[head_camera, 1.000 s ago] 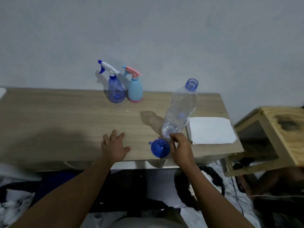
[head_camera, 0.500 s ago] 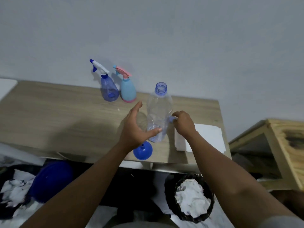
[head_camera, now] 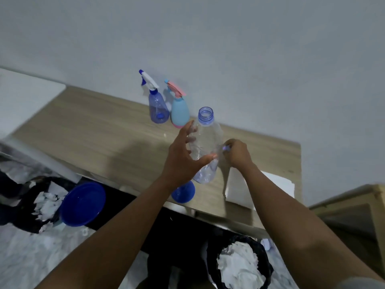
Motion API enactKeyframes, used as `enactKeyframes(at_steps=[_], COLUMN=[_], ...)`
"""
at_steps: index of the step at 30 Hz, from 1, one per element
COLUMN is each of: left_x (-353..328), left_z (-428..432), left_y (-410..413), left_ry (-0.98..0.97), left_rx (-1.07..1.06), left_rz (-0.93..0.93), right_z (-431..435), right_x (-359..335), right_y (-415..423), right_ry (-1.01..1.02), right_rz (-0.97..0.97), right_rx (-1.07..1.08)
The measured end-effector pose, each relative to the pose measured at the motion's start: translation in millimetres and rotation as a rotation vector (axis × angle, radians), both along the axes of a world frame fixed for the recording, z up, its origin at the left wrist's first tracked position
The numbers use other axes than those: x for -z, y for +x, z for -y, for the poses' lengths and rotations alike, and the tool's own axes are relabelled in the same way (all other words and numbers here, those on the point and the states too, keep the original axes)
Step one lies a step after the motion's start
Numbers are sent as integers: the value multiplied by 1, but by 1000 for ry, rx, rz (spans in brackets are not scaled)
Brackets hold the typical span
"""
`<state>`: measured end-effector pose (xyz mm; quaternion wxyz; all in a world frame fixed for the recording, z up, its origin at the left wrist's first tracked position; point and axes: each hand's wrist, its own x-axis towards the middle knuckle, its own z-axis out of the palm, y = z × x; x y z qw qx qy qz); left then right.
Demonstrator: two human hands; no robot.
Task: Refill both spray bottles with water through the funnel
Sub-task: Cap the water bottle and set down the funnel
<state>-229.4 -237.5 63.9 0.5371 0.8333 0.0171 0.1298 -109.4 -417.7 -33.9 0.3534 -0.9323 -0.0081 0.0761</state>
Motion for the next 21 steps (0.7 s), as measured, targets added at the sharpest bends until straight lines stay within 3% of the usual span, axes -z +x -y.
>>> enactKeyframes(at_steps=[5, 9, 12, 21], left_x=[1, 2, 1, -8], left_z=[2, -1, -4, -25], left_y=[-1, 0, 2, 25], left_ry=[14, -86, -125, -40], left_rx=[-2, 45, 93, 267], left_rz=[0, -14, -63, -129], right_z=[0, -6, -16, -43], right_x=[-101, -176, -203, -234], right_y=[-19, -56, -75, -93], right_ry=[528, 642, 541, -31], right_rz=[179, 280, 333, 398], right_rx=[95, -25, -145, -283])
